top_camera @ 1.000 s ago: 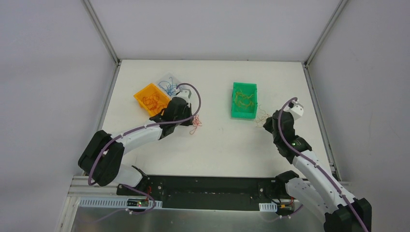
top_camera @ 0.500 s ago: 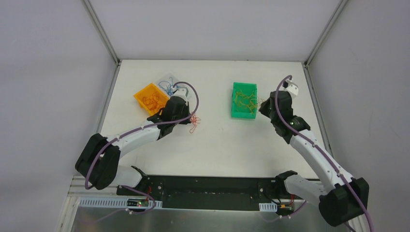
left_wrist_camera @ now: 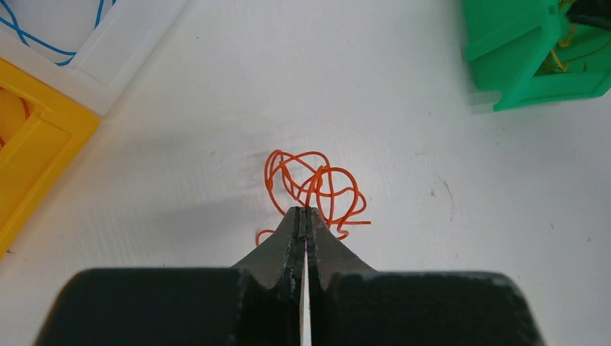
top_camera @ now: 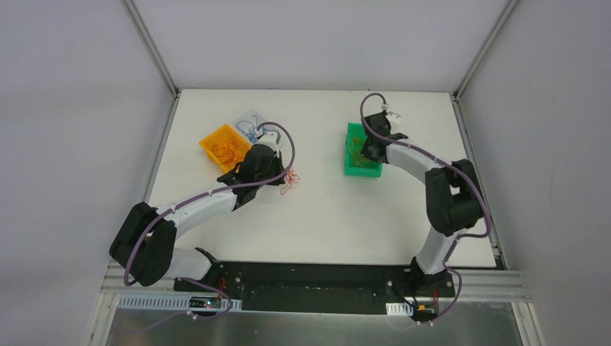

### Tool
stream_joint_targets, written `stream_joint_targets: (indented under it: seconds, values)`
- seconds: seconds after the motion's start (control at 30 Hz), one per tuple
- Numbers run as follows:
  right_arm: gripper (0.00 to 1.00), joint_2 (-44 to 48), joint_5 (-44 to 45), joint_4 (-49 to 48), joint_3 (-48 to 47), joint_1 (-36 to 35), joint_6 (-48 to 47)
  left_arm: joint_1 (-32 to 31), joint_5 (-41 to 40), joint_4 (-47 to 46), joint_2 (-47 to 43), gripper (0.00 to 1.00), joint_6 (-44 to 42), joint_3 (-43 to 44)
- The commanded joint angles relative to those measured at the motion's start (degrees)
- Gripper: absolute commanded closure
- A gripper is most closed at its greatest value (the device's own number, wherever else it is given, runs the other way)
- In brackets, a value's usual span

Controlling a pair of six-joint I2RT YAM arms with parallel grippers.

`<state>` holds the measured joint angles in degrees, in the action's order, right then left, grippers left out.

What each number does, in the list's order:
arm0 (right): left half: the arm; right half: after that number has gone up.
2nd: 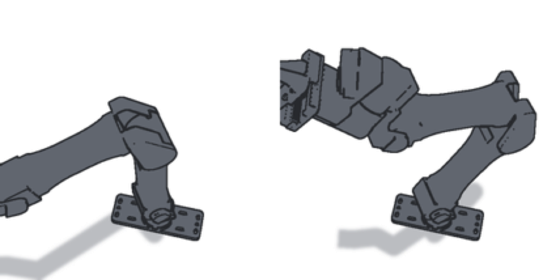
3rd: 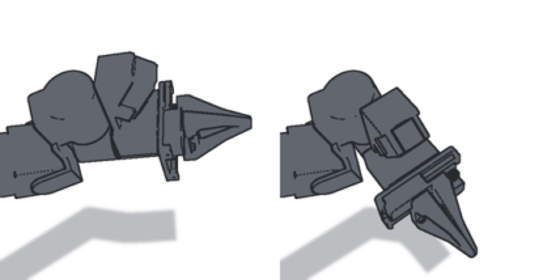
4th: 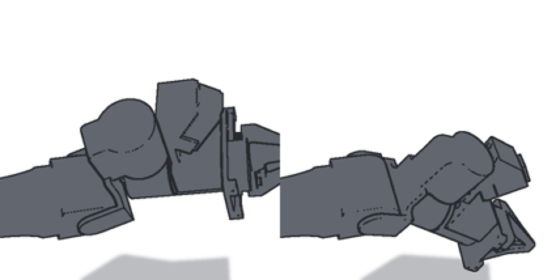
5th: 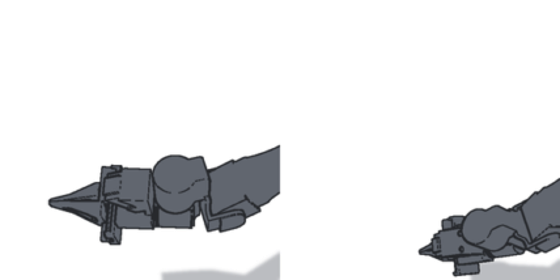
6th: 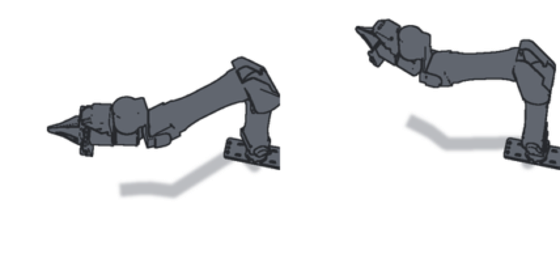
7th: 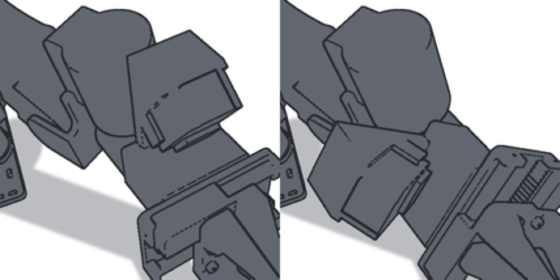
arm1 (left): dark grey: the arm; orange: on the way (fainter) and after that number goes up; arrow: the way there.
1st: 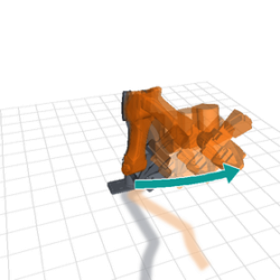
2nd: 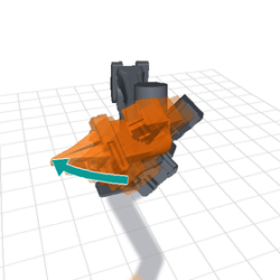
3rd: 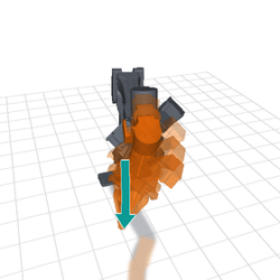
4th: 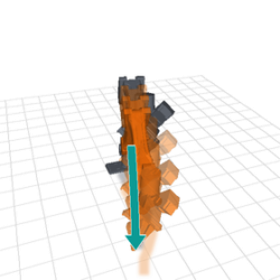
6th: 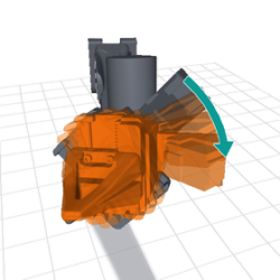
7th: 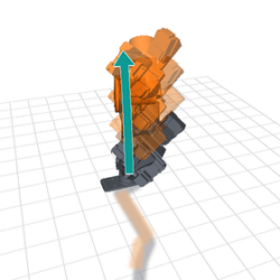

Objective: Untangle the cables

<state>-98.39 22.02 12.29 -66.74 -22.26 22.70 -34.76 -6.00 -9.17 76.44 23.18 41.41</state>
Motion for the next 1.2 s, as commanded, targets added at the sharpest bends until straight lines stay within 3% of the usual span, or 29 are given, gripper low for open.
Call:
stream_joint_targets:
  seconds: [0.0, 0.07, 0.17, 0.23, 0.47, 0.57, 0.7, 0.73, 0.77, 1.1, 1.17]
  values:
    - [1.00, -7.2, 1.3, 6.6, -7.4, 0.2, 1.7, 0.2, 2.0, -2.1, -1.1, 1.00, -0.5, 0.1]
    - [0.96, -8.2, 0.4, 9.0, -9.6, 0.2, 1.8, 0.2, 2.5, -2.0, -0.3, 1.00, -0.4, 0.5]
    - [0.65, -5.3, -0.3, 9.0, -9.6, 0.2, 1.2, 0.2, 2.8, -1.2, 0.4, 1.00, -0.6, 1.1]
    - [0.53, -1.9, -0.5, 8.8, -8.9, 0.1, 0.6, 0.2, 2.5, -0.3, 0.7, 1.00, -0.9, 1.7]
    - [0.32, 12.4, -1.4, 8.9, -4.9, 0.2, -1.8, 0.2, 1.9, 1.2, 1.2, 0.83, -2.2, 2.7]
    - [0.23, 17.9, -2.7, 7.1, 0.1, 0.1, -2.3, 0.1, 2.1, 2.6, 1.1, 0.61, -2.9, 3.1]
    - [0.17, 26.1, -6.9, -0.5, 11.3, 0.1, -1.9, -1.2, -1.0, 6.2, 2.7, 0.20, -5.1, 4.4]
    - [0.15, 27.9, -7.9, -2.8, 14.5, 0.1, -1.7, -1.9, -2.6, 7.8, 4.0, 0.06, -5.5, 5.4]
    - [0.14, 29.8, -8.6, -5.1, 17.0, 0.2, -1.2, -2.6, -3.5, 8.8, 5.6, 0.02, -5.9, 6.7]
    - [0.13, 39.8, -9.3, -16.6, 29.8, 0.1, 1.0, -8.3, -7.1, 22.5, 20.8, 0.01, -1.4, 19.4]
    - [0.13, 41.5, -9.0, -18.7, 31.9, 0.2, 1.4, -8.4, -7.2, 23.5, 22.2, 0.05, -0.8, 20.2]
